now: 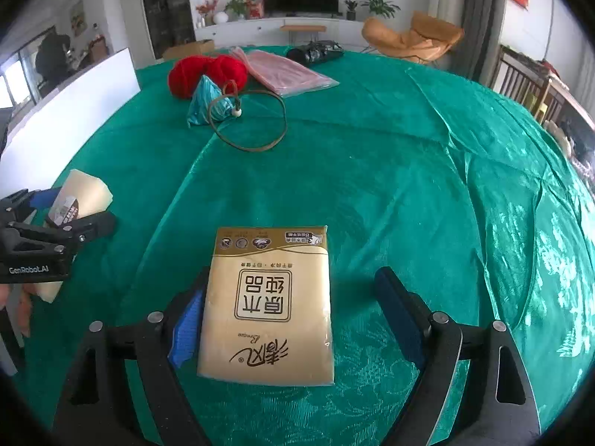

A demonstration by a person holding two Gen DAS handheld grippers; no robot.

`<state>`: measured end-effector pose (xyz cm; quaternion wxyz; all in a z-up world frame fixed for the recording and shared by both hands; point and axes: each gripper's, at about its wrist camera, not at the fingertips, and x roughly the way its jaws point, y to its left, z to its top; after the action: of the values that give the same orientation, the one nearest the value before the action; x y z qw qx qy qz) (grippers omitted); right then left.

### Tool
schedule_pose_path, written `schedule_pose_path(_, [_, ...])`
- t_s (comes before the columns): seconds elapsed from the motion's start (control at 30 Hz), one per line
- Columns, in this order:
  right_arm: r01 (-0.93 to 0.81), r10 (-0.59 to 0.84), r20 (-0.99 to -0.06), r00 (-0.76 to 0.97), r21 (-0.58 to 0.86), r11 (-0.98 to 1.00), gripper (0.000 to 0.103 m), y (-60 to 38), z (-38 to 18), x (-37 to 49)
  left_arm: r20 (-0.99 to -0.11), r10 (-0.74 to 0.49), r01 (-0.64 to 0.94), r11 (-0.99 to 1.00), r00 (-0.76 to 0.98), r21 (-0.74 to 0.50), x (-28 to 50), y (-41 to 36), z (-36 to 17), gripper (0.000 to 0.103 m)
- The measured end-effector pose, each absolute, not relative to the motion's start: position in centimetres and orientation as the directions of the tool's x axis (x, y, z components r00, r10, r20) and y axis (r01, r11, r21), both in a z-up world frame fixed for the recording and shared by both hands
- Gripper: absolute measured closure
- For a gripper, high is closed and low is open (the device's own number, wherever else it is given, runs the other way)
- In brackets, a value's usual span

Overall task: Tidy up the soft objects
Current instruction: 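Grasp the beige tissue pack with the right tool while the left tool holds the cloth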

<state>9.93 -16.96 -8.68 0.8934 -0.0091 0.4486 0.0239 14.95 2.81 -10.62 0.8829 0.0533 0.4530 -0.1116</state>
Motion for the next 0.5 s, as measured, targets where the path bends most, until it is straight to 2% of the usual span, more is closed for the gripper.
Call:
schedule_pose_path(0.4, [-0.074, 0.041, -0.824, 0.565, -0.001, 0.997, 0.016, -17.1, -8.5, 10.2, -0.813, -0.147, 0.244, 0.97, 0.563, -0.007, 14.9, 2.8, -10.6, 0.0])
schedule_pose_path(0.5, [-0.097, 0.051, -0.885, 0.463, 0.007, 0.995, 0.018, -17.2, -8.3, 11.8, -0.882, -0.129, 0.257, 0.966, 0.453, -0.009, 15.8, 2.7, -10.2, 0.0])
